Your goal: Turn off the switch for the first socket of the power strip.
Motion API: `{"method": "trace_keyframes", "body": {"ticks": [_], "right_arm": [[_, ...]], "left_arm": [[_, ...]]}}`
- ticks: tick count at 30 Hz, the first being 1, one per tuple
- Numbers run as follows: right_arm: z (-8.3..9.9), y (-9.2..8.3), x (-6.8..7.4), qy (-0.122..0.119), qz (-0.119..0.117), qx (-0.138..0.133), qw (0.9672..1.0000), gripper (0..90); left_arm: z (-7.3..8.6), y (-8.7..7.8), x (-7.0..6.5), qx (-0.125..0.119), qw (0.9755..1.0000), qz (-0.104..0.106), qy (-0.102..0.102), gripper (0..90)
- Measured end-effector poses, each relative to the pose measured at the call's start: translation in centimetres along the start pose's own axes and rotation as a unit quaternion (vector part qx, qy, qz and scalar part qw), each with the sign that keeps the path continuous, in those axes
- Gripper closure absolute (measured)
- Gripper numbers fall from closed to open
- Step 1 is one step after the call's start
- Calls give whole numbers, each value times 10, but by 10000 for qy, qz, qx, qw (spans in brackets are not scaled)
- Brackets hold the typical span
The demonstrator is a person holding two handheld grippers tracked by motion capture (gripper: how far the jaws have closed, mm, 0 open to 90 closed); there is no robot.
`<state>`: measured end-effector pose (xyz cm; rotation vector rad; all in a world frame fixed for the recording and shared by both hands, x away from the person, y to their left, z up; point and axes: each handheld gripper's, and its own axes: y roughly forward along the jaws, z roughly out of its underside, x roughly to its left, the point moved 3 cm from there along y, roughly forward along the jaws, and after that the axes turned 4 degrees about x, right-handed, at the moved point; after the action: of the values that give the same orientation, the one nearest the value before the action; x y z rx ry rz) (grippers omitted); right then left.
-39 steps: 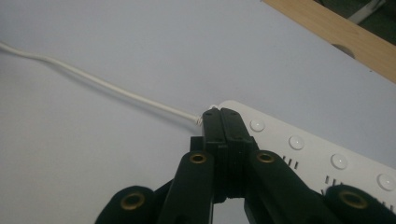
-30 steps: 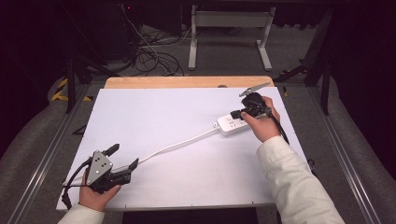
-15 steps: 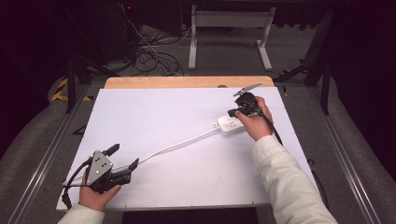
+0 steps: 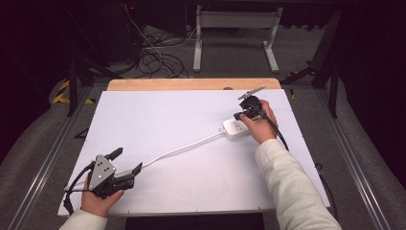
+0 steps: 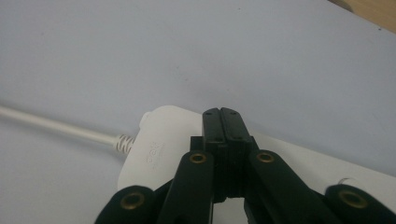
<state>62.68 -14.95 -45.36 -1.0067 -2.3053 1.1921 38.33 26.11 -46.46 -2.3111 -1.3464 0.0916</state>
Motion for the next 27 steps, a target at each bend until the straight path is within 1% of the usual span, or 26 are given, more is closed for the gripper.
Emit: {"method": "trace_keyframes", "body": {"ticks": [6,7,9,15,18,20,21,27], "right_arm": [[0,6,2,-29,-8,63,10000,900],[0,7,2,-21,-24,68,10000,900],[1,8,2,-62,-1,83,9999,900],[1,10,2,-67,30,119,9999,900],[1,11,2,-87,53,123,9999,900],[1,11,3,-83,57,122,9999,900],[1,11,3,-83,76,124,9999,900],[3,13,3,-110,106,128,9998,900]], "left_arm": [[0,0,0,-2,10000,1,2,202],[0,0,0,2,10000,-9,32,202],[0,0,0,1,10000,-5,32,202],[0,0,0,-14,10000,11,-19,202],[0,0,0,-2,10000,1,30,202],[0,0,0,-2,10000,7,27,202],[0,0,0,-5,10000,16,-6,202],[0,0,0,-12,10000,4,20,202]]}}
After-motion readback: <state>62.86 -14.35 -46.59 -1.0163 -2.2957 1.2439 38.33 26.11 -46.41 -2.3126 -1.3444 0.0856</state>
